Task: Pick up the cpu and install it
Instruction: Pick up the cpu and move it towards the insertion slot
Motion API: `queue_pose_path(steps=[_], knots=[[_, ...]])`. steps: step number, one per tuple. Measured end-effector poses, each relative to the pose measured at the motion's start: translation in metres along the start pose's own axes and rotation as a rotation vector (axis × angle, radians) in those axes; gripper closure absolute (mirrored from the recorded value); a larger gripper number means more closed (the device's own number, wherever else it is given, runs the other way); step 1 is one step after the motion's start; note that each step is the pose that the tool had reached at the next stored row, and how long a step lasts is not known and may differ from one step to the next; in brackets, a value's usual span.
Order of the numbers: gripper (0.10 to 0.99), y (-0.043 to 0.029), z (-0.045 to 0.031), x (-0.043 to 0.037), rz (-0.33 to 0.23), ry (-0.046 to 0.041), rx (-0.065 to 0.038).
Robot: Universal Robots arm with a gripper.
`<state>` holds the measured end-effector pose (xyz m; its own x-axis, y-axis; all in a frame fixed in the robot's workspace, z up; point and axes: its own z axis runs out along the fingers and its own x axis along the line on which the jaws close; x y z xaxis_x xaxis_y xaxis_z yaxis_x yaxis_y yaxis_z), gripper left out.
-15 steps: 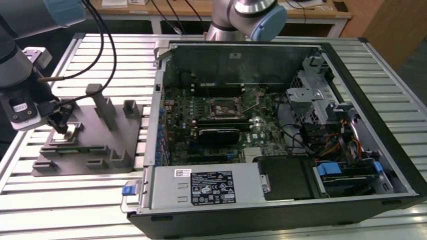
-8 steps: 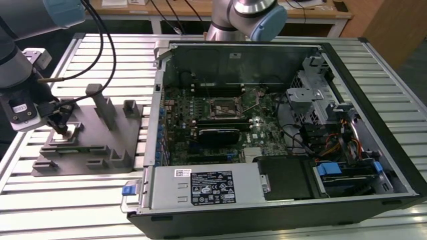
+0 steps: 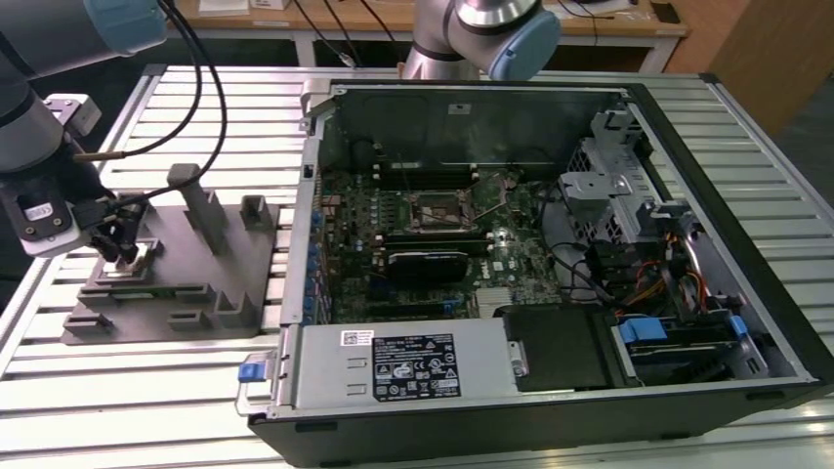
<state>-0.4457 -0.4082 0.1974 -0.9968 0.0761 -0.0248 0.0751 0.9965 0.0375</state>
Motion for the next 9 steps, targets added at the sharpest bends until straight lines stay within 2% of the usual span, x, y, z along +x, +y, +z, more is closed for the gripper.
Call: queue_pose_path(steps=[2,3,5,6,8,9], knots=[[0.733,0.0000,0.0000,0.0000,0.000,0.0000,0.000],[0.733,0.0000,0.0000,0.0000,0.000,-0.0001,0.000],[0.620,0.0000,0.0000,0.0000,0.000,-0.0001,0.000],[0.620,0.0000,0.0000,0.0000,0.000,0.0000,0.000],[0.502,0.0000,0.0000,0.0000,0.000,-0.0001,0.000],[0.502,0.0000,0.0000,0.0000,0.000,-0.0001,0.000]])
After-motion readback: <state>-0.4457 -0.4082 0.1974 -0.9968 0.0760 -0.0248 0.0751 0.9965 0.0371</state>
